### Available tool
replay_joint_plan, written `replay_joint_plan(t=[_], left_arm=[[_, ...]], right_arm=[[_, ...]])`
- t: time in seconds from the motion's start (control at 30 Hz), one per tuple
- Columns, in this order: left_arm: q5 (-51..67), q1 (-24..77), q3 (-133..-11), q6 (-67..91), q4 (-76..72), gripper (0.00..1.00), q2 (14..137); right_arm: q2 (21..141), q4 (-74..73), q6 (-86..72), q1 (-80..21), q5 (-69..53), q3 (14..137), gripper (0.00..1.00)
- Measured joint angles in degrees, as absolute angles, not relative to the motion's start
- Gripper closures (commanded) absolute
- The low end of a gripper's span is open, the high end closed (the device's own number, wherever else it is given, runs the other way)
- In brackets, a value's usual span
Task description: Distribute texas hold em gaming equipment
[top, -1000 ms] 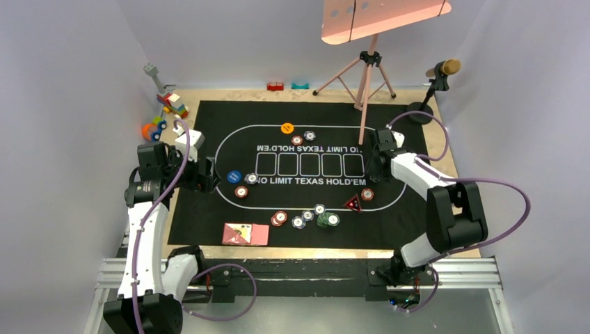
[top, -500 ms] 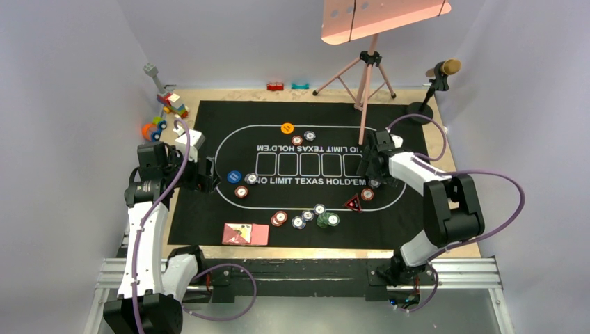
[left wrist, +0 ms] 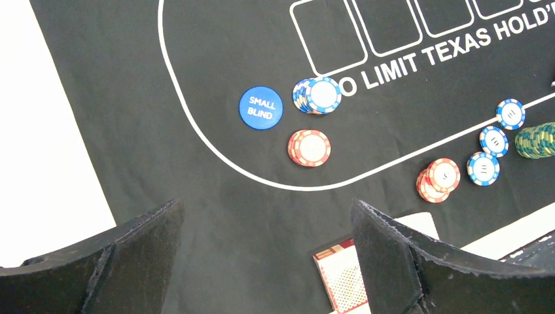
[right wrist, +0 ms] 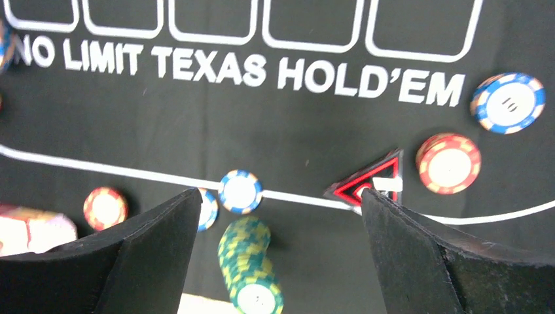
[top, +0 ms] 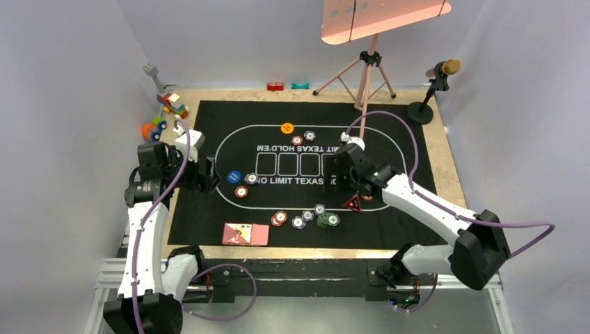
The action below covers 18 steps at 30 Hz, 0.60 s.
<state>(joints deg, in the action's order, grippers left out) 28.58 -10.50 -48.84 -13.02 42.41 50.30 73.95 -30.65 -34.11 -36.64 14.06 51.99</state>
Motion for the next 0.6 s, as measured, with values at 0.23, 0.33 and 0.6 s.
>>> replay_joint_plan(t=[0.23, 0.33, 0.6], left_arm=[[28.58, -10.5, -48.84, -13.02, 42.41, 0.0, 50.37], [28.58, -10.5, -48.84, -13.02, 42.41, 0.0, 50.37], [28.58, -10.5, -48.84, -13.02, 42.41, 0.0, 50.33]], right_arm=[[69.17, -36.32, -37.12, -44.8, 11.4, 50.13, 0.02], [68.14, -38.7, -38.7, -47.44, 10.66, 49.19, 0.01], [68.6, -40.38, -41.52, -51.99, 10.26, 48.97, 0.01]])
